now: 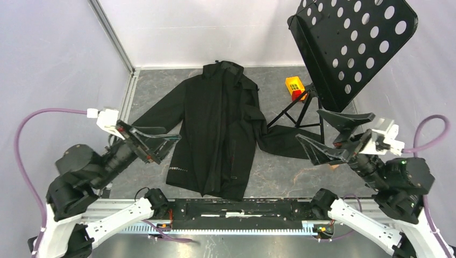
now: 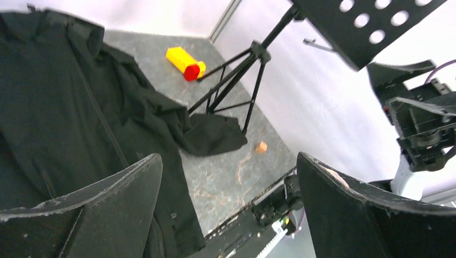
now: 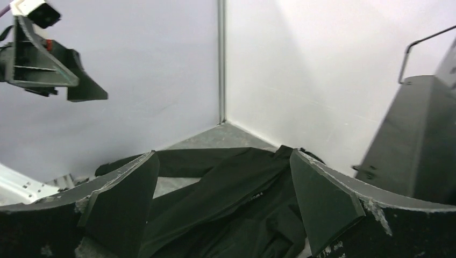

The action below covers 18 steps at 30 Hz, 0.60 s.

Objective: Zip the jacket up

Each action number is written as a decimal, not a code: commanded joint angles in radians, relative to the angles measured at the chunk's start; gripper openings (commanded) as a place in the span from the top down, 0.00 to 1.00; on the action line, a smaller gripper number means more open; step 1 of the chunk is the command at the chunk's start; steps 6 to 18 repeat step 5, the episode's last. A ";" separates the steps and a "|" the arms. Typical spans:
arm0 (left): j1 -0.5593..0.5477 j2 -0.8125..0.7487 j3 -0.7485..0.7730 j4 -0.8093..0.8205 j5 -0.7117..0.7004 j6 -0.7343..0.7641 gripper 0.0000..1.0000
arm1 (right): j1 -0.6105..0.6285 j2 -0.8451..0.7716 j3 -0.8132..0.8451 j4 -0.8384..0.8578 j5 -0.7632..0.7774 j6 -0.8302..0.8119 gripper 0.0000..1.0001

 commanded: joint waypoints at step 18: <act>-0.001 -0.003 0.087 0.003 -0.074 0.092 0.00 | 0.000 -0.086 -0.022 -0.031 0.223 -0.055 0.02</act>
